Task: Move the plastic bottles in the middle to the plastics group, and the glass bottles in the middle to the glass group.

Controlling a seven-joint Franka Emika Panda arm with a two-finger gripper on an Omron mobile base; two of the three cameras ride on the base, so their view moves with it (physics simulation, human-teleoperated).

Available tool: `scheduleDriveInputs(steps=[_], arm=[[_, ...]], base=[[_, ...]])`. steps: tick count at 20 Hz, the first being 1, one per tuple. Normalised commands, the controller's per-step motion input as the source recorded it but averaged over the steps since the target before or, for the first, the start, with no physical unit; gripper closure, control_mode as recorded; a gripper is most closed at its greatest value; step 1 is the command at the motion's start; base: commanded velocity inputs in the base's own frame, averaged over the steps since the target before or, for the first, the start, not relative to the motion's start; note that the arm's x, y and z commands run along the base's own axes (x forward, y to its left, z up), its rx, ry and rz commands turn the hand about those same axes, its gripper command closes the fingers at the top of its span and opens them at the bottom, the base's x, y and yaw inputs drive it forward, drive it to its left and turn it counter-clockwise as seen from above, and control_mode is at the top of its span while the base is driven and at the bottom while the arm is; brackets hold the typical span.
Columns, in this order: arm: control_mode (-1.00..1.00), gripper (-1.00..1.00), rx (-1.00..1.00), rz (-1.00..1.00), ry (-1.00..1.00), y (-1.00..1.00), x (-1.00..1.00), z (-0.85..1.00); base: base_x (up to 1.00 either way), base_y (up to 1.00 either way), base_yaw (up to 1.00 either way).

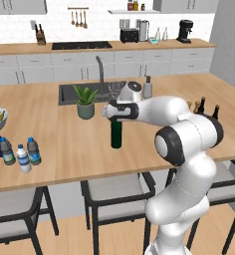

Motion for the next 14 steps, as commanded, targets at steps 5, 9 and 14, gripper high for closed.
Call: scheduleDriveInputs(steps=[5, 9, 14], arm=[[-1.0, -1.0, 0.0, 0.0, 0.0, 0.0, 0.0, 0.05], [-1.0, -1.0, 0.0, 0.0, -0.03, 0.0, 0.07, 0.0], [-1.0, -1.0, 0.0, 0.0, 0.0, 0.0, 0.14, -0.12]], base=[[0.0, 0.0, 0.0], [0.0, 0.0, 0.0], [0.0, 0.0, 0.0]])
